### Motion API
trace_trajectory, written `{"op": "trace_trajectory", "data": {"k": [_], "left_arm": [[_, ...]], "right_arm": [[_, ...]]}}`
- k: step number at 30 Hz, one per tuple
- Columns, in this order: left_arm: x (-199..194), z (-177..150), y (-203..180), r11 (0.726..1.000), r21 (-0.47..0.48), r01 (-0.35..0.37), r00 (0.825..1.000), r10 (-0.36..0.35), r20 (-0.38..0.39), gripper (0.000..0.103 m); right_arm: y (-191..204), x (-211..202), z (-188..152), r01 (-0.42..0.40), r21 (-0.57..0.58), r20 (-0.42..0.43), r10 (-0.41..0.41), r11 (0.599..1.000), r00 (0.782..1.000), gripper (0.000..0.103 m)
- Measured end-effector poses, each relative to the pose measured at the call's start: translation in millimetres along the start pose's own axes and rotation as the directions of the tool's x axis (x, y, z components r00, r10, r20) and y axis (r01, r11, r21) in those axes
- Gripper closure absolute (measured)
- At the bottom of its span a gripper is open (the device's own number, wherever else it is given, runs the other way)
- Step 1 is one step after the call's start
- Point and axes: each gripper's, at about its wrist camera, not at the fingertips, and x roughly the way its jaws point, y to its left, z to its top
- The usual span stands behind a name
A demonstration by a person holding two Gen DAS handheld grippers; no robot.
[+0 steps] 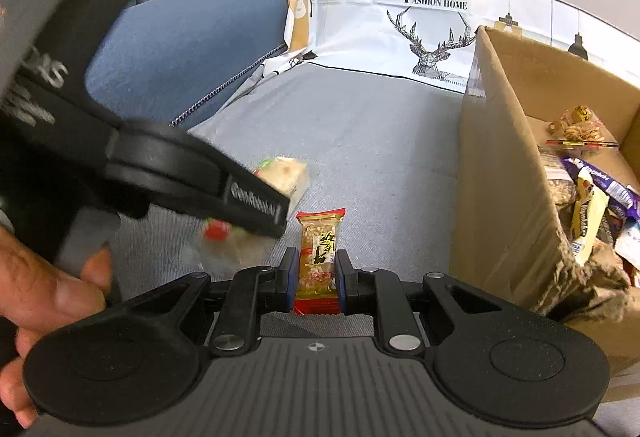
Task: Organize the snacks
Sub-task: 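Hold the candy in the right tool while the left tool holds the cracker bar, then lift both held snacks over the cardboard box and open both tools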
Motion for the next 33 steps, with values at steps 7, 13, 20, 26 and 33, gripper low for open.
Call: {"op": "trace_trajectory", "data": {"k": [7, 13, 20, 26, 33], "left_arm": [[-17.2, -7.0, -0.5, 0.999, 0.027, 0.024, 0.999, -0.025, 0.036, 0.063], [-29.1, -9.7, 7.5, 0.998, 0.004, 0.058, 0.996, -0.058, 0.068, 0.063], [-57.4, -14.3, 19.5, 0.986, -0.049, 0.161, 0.959, -0.144, 0.245, 0.063], [-84.1, -22.9, 31.9, 0.955, -0.086, 0.285, 0.889, -0.229, 0.397, 0.063], [-90.4, -22.8, 30.6, 0.947, -0.103, 0.304, 0.871, -0.233, 0.433, 0.063]], "right_arm": [[6.2, -9.2, -4.9, 0.034, -0.023, 0.017, -0.034, 0.999, 0.999, 0.084], [10.5, -25.0, -3.0, 0.036, -0.048, 0.074, -0.033, 0.998, 0.997, 0.084], [18.2, -47.3, 6.1, 0.034, -0.096, 0.158, -0.018, 0.995, 0.987, 0.084], [14.1, -72.4, 9.1, -0.010, -0.123, 0.226, 0.037, 0.992, 0.973, 0.084], [-15.0, -106.1, 15.2, -0.015, -0.095, 0.334, 0.046, 0.995, 0.941, 0.084]]}}
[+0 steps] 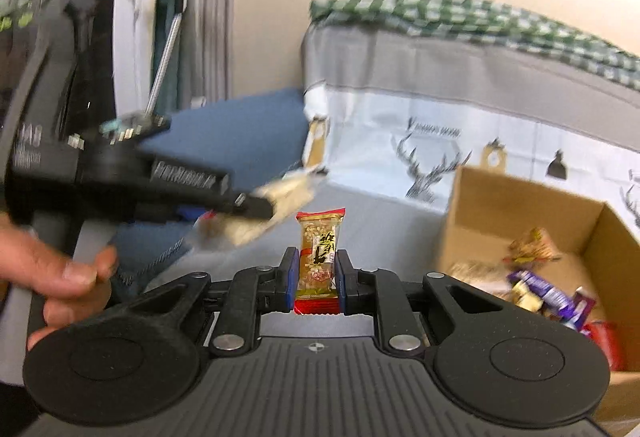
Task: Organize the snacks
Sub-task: 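Lift both held snacks over the cardboard box and open both tools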
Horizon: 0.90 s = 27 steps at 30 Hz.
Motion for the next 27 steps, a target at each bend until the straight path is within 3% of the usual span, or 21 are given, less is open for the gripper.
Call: {"op": "trace_trajectory", "data": {"k": [5, 8, 11, 16, 22, 27], "left_arm": [[-3.0, -4.3, -16.1, 0.999, 0.031, 0.009, 1.000, -0.008, -0.018, 0.063], [-0.3, -2.8, -26.1, 1.000, 0.003, 0.010, 0.999, -0.010, -0.047, 0.063], [3.6, 7.5, -41.7, 0.999, -0.039, 0.017, 0.998, -0.019, -0.055, 0.063], [21.3, 35.9, -92.8, 0.998, -0.005, 0.057, 0.997, -0.057, -0.042, 0.063], [62.0, 57.5, -163.7, 0.991, 0.045, 0.129, 0.991, -0.127, -0.039, 0.063], [102.3, 58.7, -211.7, 0.984, 0.080, 0.162, 0.986, -0.157, -0.060, 0.063]], "right_arm": [[-33.6, -13.4, 9.9, 0.032, 0.074, 0.077, -0.038, 0.997, 0.996, 0.084], [-54.7, -15.7, 14.0, 0.046, 0.119, 0.104, -0.059, 0.992, 0.993, 0.084], [-76.2, -14.0, 17.9, 0.064, 0.162, 0.127, -0.085, 0.985, 0.988, 0.084], [-117.4, -16.1, 22.2, 0.126, 0.241, 0.156, -0.166, 0.962, 0.974, 0.084], [-173.6, -20.5, 19.7, 0.262, 0.379, 0.148, -0.338, 0.887, 0.930, 0.084], [-212.8, -14.8, 9.5, 0.322, 0.476, 0.089, -0.409, 0.818, 0.908, 0.084]]}}
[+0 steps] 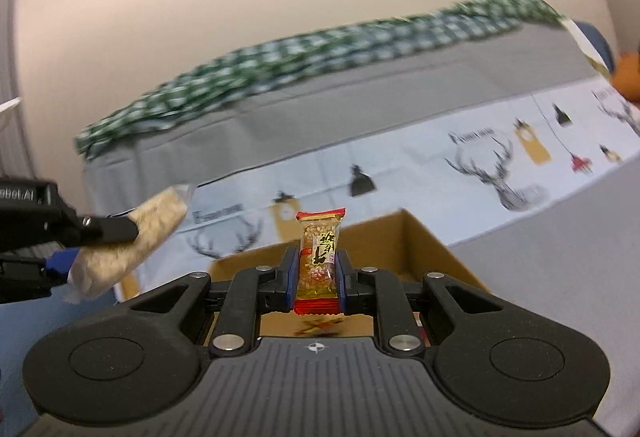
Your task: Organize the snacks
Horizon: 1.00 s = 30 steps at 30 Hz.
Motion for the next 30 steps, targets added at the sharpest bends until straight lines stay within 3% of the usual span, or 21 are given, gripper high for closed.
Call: {"op": "trace_trajectory", "data": {"k": [4, 5, 7, 8, 9, 13, 15, 21, 24, 26, 30], "left_arm": [[22.7, -3.7, -18.1, 0.999, 0.043, -0.002, 0.999, 0.004, -0.034, 0.063], [24.7, -5.4, -18.8, 0.999, 0.047, -0.005, 0.999, 0.007, -0.047, 0.056], [22.1, -10.4, -14.4, 0.999, 0.040, 0.010, 0.998, -0.008, -0.060, 0.041], [17.6, -13.4, -10.1, 0.999, 0.042, 0.012, 0.998, -0.010, -0.056, 0.035], [11.3, -17.6, -5.4, 0.999, 0.049, 0.008, 0.999, -0.006, -0.052, 0.031], [-15.6, -38.7, 17.0, 0.999, 0.039, 0.003, 0.998, -0.001, -0.057, 0.027], [-33.6, -52.7, 26.7, 0.999, 0.049, 0.002, 0.998, 0.001, -0.056, 0.026], [-89.0, -93.6, 27.9, 0.981, 0.183, -0.061, 0.998, 0.062, 0.002, 0.016], [-104.4, -105.2, 24.7, 0.978, 0.210, -0.021, 1.000, 0.025, -0.019, 0.012], [-109.5, -111.4, 21.6, 0.975, 0.219, -0.032, 0.999, 0.037, -0.020, 0.012], [-108.8, -128.3, 24.4, 0.988, 0.156, -0.011, 0.996, 0.025, -0.086, 0.011]], "right_arm": [[-12.5, 8.1, -0.7, 0.022, 0.027, -0.014, -0.022, 0.999, 1.000, 0.083], [-13.6, 11.7, -1.8, 0.022, 0.027, -0.032, -0.021, 0.999, 0.999, 0.081], [-14.7, 17.1, -5.1, 0.039, 0.028, -0.073, -0.037, 0.999, 0.997, 0.060], [-15.0, 19.3, -7.3, 0.058, 0.032, -0.092, -0.055, 0.998, 0.994, 0.039], [-15.6, 20.6, -8.5, 0.075, 0.042, -0.099, -0.071, 0.996, 0.993, 0.031], [-12.7, 16.8, -10.6, 0.090, 0.045, -0.102, -0.085, 0.995, 0.991, 0.028], [-9.5, 12.5, -10.9, 0.095, 0.041, -0.105, -0.090, 0.995, 0.990, 0.020], [0.1, -17.1, 5.8, 0.083, 0.021, -0.134, -0.080, 0.996, 0.988, 0.001], [5.7, -39.8, 13.0, 0.075, -0.027, -0.145, -0.078, 0.997, 0.986, 0.001], [9.0, -56.0, 10.8, 0.072, -0.084, -0.146, -0.084, 0.994, 0.986, 0.001], [4.7, -84.9, -11.9, 0.102, -0.126, -0.164, -0.123, 0.987, 0.979, 0.001]]}}
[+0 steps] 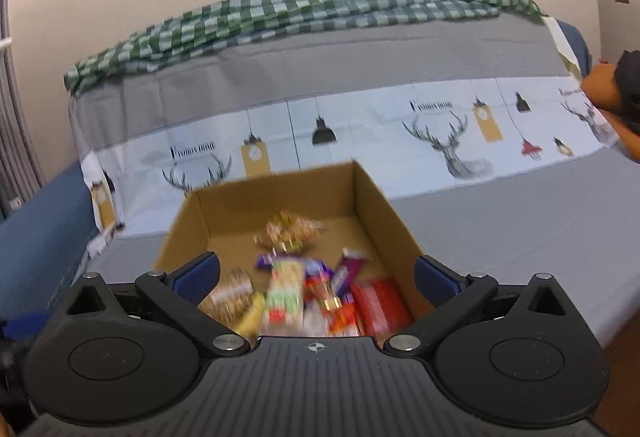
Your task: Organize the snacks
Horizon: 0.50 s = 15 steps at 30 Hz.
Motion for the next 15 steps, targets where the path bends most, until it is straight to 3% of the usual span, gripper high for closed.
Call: {"op": "trace_trajectory", "data": {"k": [4, 6, 9, 15], "left_arm": [[15.5, -7.2, -2.8, 0.999, 0.009, -0.042, 0.995, 0.042, -0.092, 0.011], [21.2, -5.6, -2.7, 0.998, 0.007, -0.058, 0.994, 0.058, -0.094, 0.000], [26.0, -2.3, -3.6, 0.998, 0.008, -0.065, 0.994, 0.066, -0.088, 0.001], [42.6, -2.9, -4.1, 0.995, -0.004, -0.096, 0.987, 0.094, -0.131, 0.000]], "right_arm": [[1.0, -6.7, -10.3, 0.010, -0.009, -0.064, -0.010, 1.000, 0.998, 0.001], [4.8, -8.0, -12.9, 0.011, -0.065, -0.074, -0.016, 0.998, 0.997, 0.001], [5.0, -5.6, -18.4, 0.045, -0.119, -0.100, -0.057, 0.992, 0.993, 0.001], [-1.0, 4.0, -19.9, 0.049, -0.117, -0.131, -0.064, 0.992, 0.989, 0.001]]}}
